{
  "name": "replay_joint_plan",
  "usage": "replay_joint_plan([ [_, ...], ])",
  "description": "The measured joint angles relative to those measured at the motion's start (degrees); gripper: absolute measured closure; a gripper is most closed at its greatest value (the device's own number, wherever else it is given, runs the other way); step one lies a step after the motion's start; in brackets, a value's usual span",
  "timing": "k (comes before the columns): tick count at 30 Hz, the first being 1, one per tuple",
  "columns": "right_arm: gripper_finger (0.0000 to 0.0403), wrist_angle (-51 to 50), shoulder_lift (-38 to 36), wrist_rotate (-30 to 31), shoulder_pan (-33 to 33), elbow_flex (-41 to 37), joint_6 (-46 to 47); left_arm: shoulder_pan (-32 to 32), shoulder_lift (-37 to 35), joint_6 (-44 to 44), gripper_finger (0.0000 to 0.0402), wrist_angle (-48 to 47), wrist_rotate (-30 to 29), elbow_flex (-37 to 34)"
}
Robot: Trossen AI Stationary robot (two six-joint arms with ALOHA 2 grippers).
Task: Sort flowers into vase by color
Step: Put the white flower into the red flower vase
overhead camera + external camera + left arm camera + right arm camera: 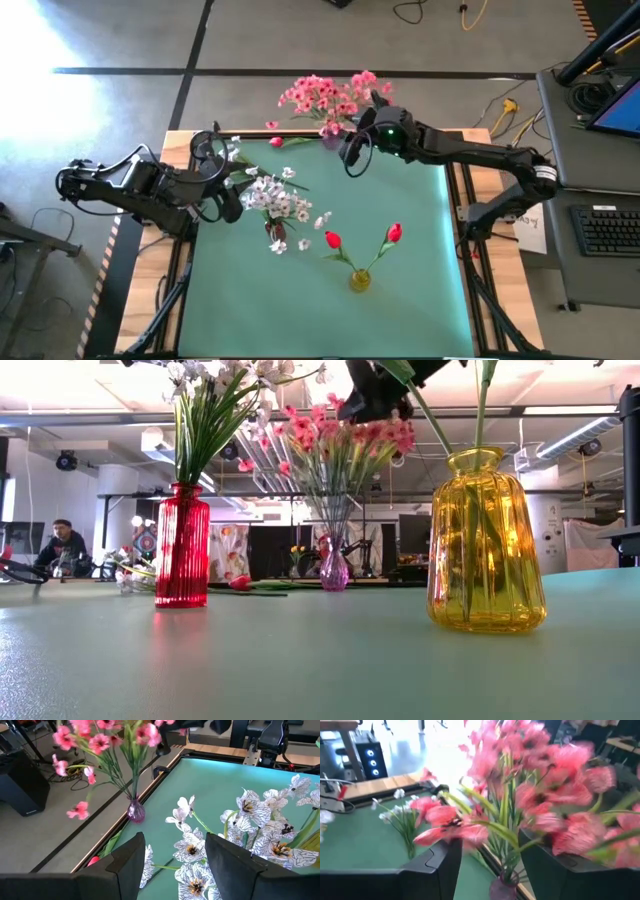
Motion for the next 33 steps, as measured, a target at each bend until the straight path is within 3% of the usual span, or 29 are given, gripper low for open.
replay_joint_plan([
  [33,0.0216,10.3,-2.1,0.3,0.2,0.0,-6.1,0.0,0.0,0.0,0.0208,0.0,0.0,0.0],
])
